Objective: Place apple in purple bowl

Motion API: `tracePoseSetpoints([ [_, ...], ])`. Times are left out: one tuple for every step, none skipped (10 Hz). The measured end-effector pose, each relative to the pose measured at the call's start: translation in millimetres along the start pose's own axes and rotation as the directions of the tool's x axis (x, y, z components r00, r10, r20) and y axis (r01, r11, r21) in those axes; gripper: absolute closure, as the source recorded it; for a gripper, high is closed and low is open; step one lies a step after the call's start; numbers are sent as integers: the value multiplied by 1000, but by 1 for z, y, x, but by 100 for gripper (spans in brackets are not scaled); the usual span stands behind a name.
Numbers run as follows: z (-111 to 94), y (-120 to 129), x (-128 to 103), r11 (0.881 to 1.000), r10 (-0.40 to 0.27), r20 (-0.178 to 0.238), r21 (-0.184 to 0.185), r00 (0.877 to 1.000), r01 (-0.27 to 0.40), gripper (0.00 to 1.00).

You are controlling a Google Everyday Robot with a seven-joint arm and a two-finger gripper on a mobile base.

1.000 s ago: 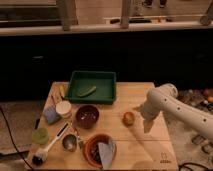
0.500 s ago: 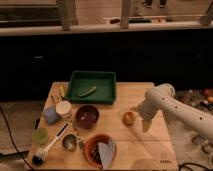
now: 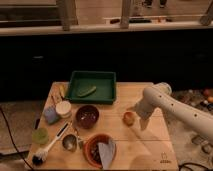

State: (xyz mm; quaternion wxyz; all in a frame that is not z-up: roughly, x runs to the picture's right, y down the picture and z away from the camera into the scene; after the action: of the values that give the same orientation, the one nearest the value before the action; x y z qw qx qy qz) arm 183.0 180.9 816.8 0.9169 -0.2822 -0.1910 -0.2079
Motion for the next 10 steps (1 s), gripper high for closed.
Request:
tracePoseSetpoints([
  [2,-2,-1,1000,-14,8,-2,1000,14,20],
  [5,-5,-3,1000,-26,17,-3,1000,26,20],
  [8,-8,-3,999,-36,28,-2,999,36,20],
  [9,-7,-1,999,-40,35,-5,999,40,20],
  [13,-8,0,999,-45,47,-2,998,45,20],
  [15,-10,1,999,-51,57,0,997,51,20],
  [17,-12,0,998,-60,68,-1,996,60,20],
  [19,-13,0,998,-65,76,-1,995,65,20],
  [20,-12,1,998,-68,85,-2,994,69,20],
  [21,-12,1,997,-72,92,-3,993,73,20],
])
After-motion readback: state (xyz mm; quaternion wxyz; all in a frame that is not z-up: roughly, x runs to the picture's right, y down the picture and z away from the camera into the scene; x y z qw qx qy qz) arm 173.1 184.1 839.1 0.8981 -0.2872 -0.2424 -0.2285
